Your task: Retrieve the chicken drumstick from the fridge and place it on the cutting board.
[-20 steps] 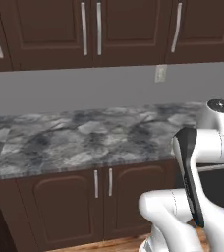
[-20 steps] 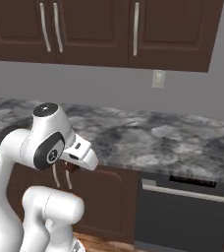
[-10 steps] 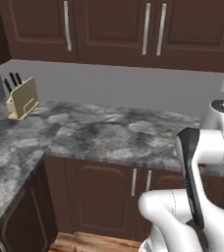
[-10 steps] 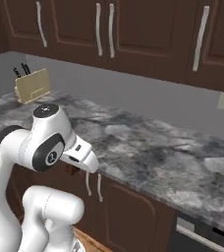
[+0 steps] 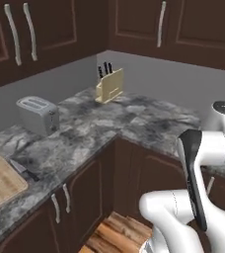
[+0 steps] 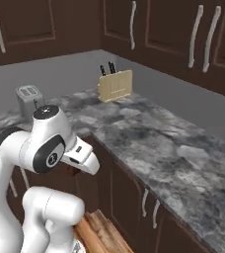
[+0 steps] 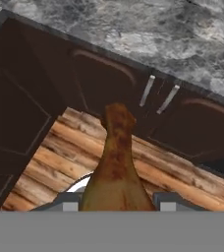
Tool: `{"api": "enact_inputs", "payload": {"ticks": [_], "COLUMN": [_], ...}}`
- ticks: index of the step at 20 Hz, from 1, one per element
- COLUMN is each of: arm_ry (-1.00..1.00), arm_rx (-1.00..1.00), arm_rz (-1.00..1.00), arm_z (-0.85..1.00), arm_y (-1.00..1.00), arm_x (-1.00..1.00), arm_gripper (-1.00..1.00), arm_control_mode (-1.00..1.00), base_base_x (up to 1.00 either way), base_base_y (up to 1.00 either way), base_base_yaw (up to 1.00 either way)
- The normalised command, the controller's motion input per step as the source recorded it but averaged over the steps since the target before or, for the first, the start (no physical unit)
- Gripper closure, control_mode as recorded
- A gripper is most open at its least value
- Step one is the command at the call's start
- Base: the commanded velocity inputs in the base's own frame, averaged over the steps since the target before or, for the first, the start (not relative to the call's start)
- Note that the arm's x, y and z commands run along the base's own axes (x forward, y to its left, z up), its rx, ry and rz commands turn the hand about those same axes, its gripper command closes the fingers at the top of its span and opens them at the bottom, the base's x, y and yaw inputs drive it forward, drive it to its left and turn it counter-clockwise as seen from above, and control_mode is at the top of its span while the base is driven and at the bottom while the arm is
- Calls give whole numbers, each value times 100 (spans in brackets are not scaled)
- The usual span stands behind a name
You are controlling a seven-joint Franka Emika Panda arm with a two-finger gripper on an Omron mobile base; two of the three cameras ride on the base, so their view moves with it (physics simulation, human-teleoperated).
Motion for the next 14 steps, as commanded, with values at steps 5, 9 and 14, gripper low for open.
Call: {"api": "enact_inputs", "payload": {"ticks": [5,9,14], "arm_ry": [0,0,0], "arm_rx": [0,0,0], "arm_rz": [0,0,0], "arm_z": [0,0,0], "arm_y": [0,0,0], "arm_x": [0,0,0], "arm_gripper": [100,100,100], "arm_control_mode": [100,100,100], "base_base_x": [30,35,38], "base_base_y": [20,5,-1], "base_base_yaw": [81,74,63]}}
